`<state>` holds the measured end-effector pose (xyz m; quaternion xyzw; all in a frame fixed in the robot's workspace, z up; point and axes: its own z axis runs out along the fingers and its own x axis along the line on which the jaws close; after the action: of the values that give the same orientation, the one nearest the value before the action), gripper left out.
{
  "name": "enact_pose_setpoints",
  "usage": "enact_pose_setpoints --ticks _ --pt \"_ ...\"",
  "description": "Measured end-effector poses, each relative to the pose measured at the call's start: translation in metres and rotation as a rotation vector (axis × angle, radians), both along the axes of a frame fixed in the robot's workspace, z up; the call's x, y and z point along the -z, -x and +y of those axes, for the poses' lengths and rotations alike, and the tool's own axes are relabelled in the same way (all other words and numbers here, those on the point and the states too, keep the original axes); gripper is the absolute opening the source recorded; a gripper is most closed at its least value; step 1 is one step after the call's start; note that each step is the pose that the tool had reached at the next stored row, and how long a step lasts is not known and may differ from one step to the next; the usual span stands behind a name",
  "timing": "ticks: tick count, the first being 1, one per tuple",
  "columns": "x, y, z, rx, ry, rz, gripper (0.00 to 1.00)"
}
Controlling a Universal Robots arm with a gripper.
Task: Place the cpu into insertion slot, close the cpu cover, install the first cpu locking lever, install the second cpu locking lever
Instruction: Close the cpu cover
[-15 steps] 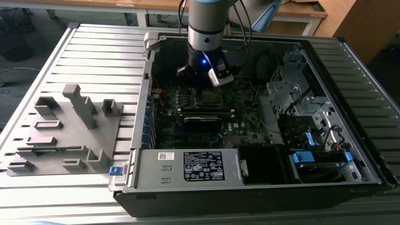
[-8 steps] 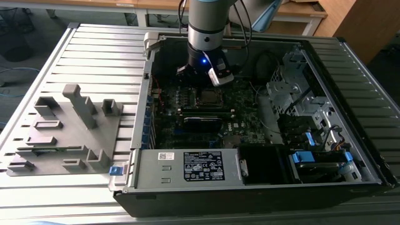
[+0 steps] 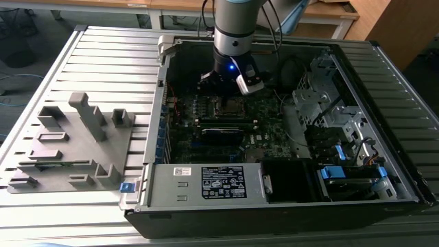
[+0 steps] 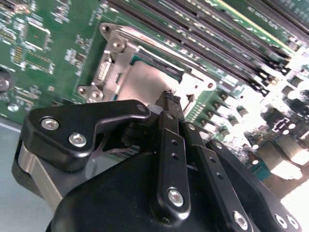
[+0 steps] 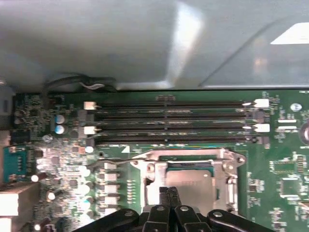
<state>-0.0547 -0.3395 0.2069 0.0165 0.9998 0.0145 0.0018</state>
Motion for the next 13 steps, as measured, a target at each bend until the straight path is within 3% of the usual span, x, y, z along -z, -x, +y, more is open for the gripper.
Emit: enact_pose_setpoints --ticks 4,5,13 --pt "0.0 -0.0072 0.0 0.0 0.0 0.0 0.11" --pt "0.0 -0.0136 0.0 0.0 -0.0001 0.0 0.11" --pt "-0.01 -0.0138 0.0 0.0 -0.0008 -0.0001 0.11"
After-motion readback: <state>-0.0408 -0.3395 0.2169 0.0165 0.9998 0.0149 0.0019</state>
